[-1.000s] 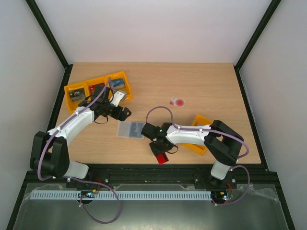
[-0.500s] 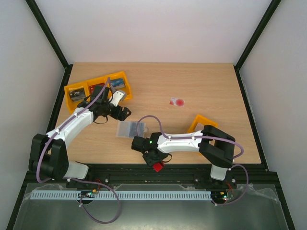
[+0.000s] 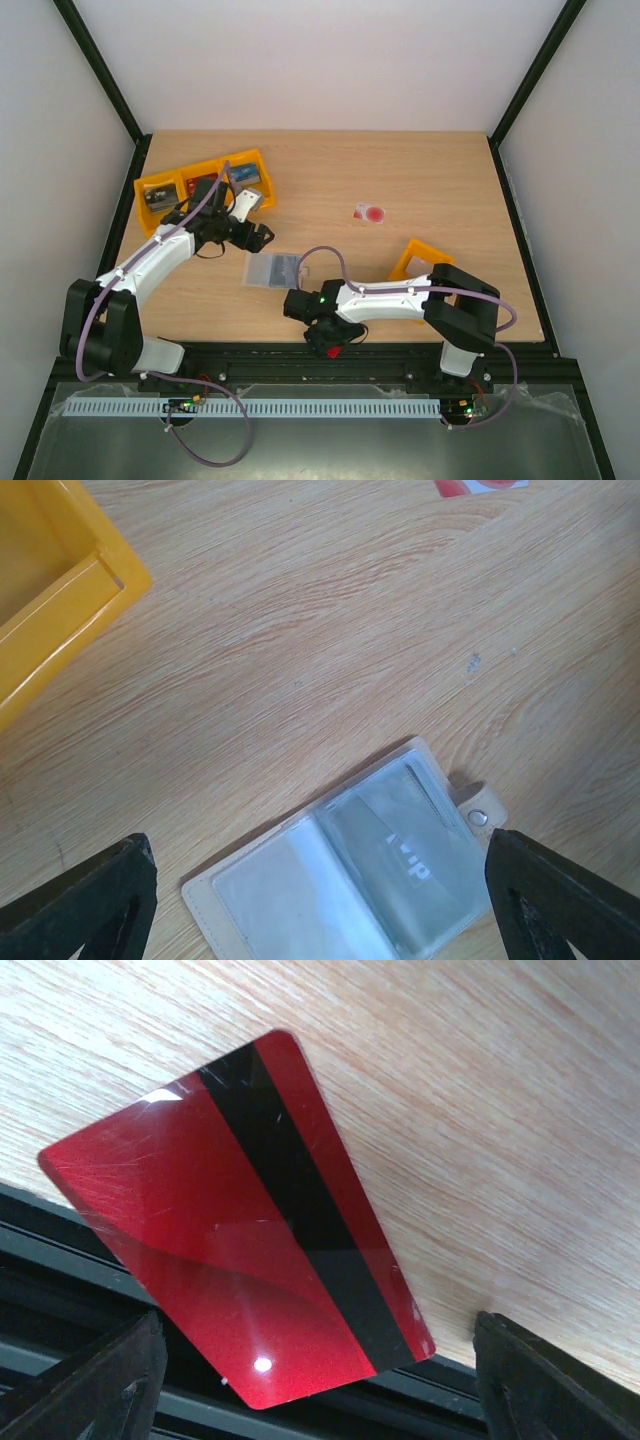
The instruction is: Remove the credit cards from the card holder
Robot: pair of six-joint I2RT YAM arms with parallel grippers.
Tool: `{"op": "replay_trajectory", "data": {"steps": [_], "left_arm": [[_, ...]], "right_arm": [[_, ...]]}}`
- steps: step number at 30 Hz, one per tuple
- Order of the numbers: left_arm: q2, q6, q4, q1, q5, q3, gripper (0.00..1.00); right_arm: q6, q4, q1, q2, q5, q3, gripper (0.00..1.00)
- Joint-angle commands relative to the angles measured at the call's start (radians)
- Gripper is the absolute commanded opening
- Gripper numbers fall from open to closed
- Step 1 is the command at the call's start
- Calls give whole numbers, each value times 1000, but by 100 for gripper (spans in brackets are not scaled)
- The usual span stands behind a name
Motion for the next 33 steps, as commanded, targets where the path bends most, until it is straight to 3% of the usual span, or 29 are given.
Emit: {"op": "replay_trajectory", "data": {"steps": [1,18,24,33], "left_arm": [[-9,13,3,5,38,-4,91],[9,13,-7,5,31,7,91],[20,11,-12,5,40,13,91],[31,11,-12,5,54,12,91]], "right_arm": [[43,2,8,-24,-21,-13,83],[22,47,32,-5,-133,5,70],[59,37,44,-6,-119,3,70],[164,51,44,27,19,30,81]]}}
